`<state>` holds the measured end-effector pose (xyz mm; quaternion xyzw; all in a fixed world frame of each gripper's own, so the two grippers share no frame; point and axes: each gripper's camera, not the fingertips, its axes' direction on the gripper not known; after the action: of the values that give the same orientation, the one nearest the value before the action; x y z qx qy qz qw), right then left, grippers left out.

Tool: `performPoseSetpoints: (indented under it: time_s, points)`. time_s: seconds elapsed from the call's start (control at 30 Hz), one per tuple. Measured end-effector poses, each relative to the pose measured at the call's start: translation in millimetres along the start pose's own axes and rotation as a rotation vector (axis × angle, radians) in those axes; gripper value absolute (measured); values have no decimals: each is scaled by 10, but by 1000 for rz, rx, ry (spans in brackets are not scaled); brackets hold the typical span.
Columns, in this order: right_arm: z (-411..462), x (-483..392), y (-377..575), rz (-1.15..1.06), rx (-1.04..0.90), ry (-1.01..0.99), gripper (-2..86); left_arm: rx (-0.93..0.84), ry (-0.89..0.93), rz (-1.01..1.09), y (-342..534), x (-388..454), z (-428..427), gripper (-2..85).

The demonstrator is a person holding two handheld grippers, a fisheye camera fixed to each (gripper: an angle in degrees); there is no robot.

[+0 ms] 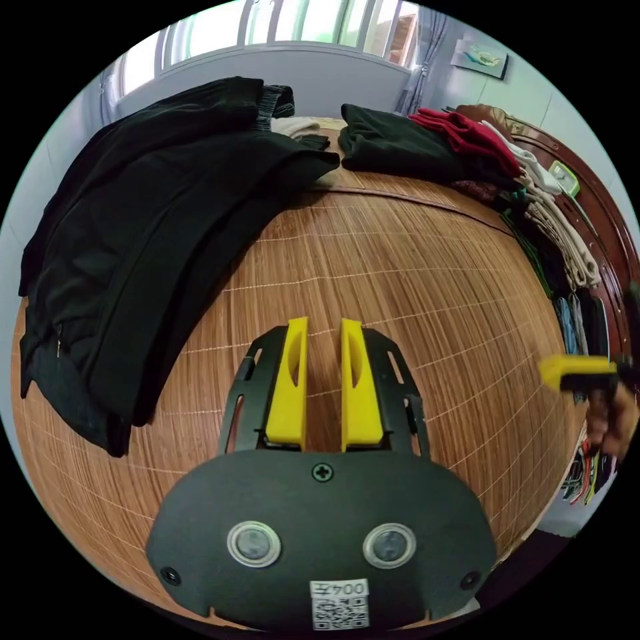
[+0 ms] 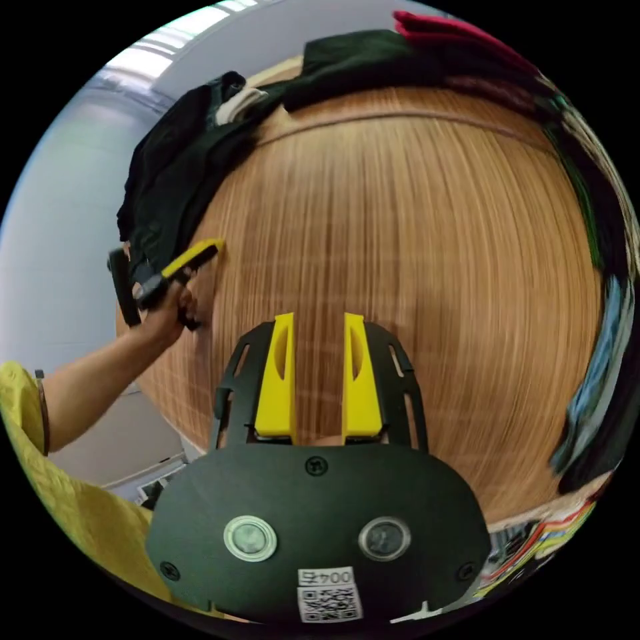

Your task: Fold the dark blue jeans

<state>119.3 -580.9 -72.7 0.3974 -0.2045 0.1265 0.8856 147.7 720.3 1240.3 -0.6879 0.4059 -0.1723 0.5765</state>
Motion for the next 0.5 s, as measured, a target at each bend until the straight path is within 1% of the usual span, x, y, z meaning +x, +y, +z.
performPoseSetpoints:
  time_s: [0.07, 0.13, 0.2, 0.23, 0.3, 0.33, 0.4, 0.43, 0.5]
  points:
    - [-49, 85, 320, 62, -28, -34, 106, -60, 4, -12, -169, 10, -61, 88]
    - [-143, 150, 539, 104, -34, -54, 101, -83, -49, -29, -423, 4, -184, 99]
    - [-282, 216, 739, 128, -14, -93, 97, 55, -154, 9, -849, -23, -534, 118]
    - [-312, 232, 781, 133, -8, -103, 96, 81, -173, 24, -980, -39, -606, 128]
    - [-409, 297, 930, 153, 17, -159, 94, 131, -285, 89, -1543, -101, -788, 168]
    - [-429, 312, 966, 159, 25, -176, 93, 134, -323, 112, -1680, -106, -808, 178]
    - [-511, 350, 1119, 167, 70, -238, 88, 91, -449, 206, -2166, -69, -760, 203]
    - [-531, 358, 1160, 170, 81, -250, 89, 67, -480, 234, -2264, -43, -717, 206]
    - [-592, 379, 1306, 176, 98, -294, 88, -54, -600, 358, -2548, 89, -486, 207]
